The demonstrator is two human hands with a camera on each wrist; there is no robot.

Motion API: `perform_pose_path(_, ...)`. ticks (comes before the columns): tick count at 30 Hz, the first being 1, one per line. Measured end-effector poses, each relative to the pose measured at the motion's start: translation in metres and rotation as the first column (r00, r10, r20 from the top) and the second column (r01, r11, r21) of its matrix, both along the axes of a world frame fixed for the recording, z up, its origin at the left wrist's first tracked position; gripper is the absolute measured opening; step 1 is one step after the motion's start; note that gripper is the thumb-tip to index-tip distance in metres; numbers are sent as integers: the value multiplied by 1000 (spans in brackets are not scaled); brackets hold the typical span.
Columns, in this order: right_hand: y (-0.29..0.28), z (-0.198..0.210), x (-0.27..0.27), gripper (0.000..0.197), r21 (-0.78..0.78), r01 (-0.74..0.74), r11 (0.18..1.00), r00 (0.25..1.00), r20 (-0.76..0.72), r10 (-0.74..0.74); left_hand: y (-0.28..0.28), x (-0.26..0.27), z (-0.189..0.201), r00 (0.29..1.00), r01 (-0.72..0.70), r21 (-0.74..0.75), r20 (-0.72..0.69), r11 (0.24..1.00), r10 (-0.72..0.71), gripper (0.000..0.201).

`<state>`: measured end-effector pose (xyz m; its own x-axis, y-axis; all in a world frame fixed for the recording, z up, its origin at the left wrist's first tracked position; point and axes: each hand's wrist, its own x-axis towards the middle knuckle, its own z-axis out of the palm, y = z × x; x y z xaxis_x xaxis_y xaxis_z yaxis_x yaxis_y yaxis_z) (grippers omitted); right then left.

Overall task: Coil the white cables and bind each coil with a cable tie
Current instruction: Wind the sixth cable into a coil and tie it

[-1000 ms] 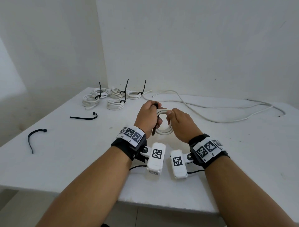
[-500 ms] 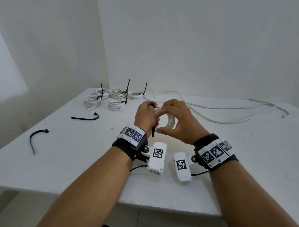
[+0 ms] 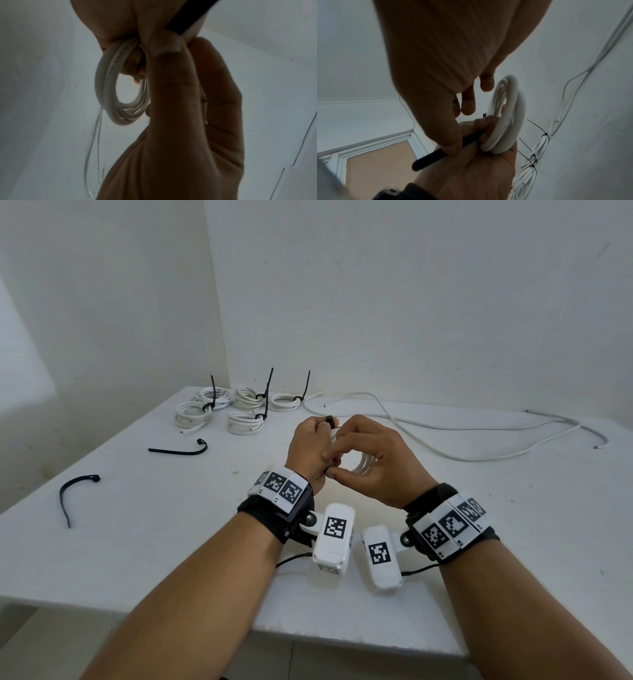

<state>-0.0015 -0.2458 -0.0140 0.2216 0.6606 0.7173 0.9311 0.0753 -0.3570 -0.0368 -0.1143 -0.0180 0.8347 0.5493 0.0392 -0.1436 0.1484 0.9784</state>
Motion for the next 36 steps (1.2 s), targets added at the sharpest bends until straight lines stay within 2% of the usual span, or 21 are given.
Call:
perform_pose_path(5,3,-2,0,13,16,-34,999,999,35,33,3,5,-5,999,-47,133,-12,990,49,26)
perform_pose_path(9,4,-2,-2,11,-18,-41,999,999,19,41,2,2,-5,1000,-26,100,-3,995,26,30)
perform_pose_path(11,4,-5,-3,12,-20,2,1000,997,-74,-4,1,0,-5,1000,0,56,20,998,-2,28)
perform_pose_path(12,4,-6,-3,11,-3,16,1000,986,-166,-17,1,-1,-5,1000,14,38,27,999,-15,25)
perform_pose_path(13,5,-6,-3,8,33,26,999,956,-293,-15,-1,-1,-5,999,19,28,32,999,-20,24)
perform_pose_path(15,7,-3,-1,6,131,94,987,850,-527,-11,-4,-2,-4,999,10,26,44,1000,-12,22)
perform_pose_path(19,6,0,2,10,169,291,942,683,-726,-81,-9,1,-5,998,13,66,54,998,-17,18)
perform_pose_path(22,4,0,3,6,175,341,923,613,-786,-77,-8,3,-8,997,-8,100,73,995,1,20)
perform_pose_path(24,4,0,3,6,146,352,925,615,-781,-110,-6,3,-8,996,-30,108,87,994,21,20)
perform_pose_path(27,4,1,1,15,101,325,941,605,-786,-125,-5,3,-9,994,-65,139,93,988,52,20)
perform_pose_path(29,3,3,-1,21,101,300,949,556,-827,-88,-6,3,-10,993,-72,163,106,984,55,20)
perform_pose_path(32,3,6,-1,13,135,280,951,489,-872,-20,-7,5,-11,992,-70,205,119,976,46,19)
perform_pose_path(36,3,5,0,6,133,287,949,489,-872,-25,-8,5,-11,989,-79,232,144,970,46,18)
